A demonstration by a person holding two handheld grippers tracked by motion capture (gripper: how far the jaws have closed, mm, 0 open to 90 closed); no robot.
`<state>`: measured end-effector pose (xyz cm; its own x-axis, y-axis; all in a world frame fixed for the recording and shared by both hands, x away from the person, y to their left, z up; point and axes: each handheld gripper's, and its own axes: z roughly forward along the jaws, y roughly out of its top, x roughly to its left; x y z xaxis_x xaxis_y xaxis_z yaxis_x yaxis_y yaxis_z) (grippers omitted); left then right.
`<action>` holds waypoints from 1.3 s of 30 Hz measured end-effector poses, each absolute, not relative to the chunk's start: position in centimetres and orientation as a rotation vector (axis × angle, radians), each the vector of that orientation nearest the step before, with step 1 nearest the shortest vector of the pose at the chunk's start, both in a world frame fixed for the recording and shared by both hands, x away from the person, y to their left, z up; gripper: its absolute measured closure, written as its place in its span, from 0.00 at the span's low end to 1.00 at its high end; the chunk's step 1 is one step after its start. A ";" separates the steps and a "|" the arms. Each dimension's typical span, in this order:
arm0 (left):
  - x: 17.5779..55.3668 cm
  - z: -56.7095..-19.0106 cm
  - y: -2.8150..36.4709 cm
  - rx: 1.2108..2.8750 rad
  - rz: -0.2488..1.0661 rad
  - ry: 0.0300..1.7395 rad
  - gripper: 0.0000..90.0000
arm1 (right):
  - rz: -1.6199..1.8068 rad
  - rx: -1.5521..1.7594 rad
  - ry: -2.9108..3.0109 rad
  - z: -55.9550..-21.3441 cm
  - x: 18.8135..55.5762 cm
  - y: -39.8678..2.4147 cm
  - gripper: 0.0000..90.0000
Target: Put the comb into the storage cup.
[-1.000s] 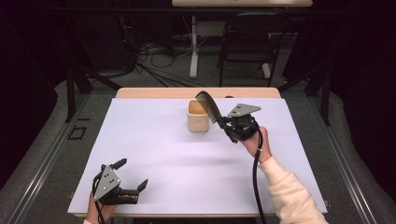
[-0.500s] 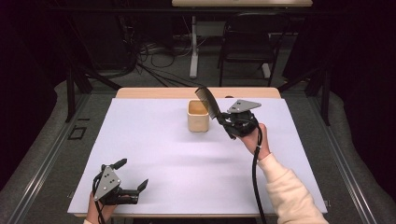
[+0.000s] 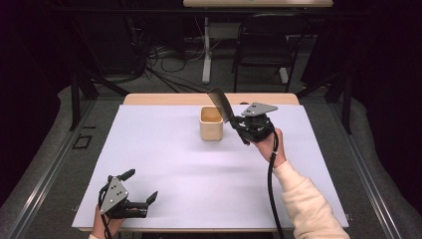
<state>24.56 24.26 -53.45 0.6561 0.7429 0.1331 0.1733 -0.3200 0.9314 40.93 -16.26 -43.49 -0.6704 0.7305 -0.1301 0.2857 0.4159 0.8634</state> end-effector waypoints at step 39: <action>24.6 -53.4 24.4 1.830 0.691 0.742 0.00 | 1.237 0.869 2.134 -42.7 43.7 -14.3 0.80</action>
<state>24.59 24.41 -53.45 0.6483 0.7510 0.1253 0.1779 -0.3095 0.9341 43.71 -14.27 -42.69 -0.6587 0.7432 -0.1175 0.2676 0.3773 0.8866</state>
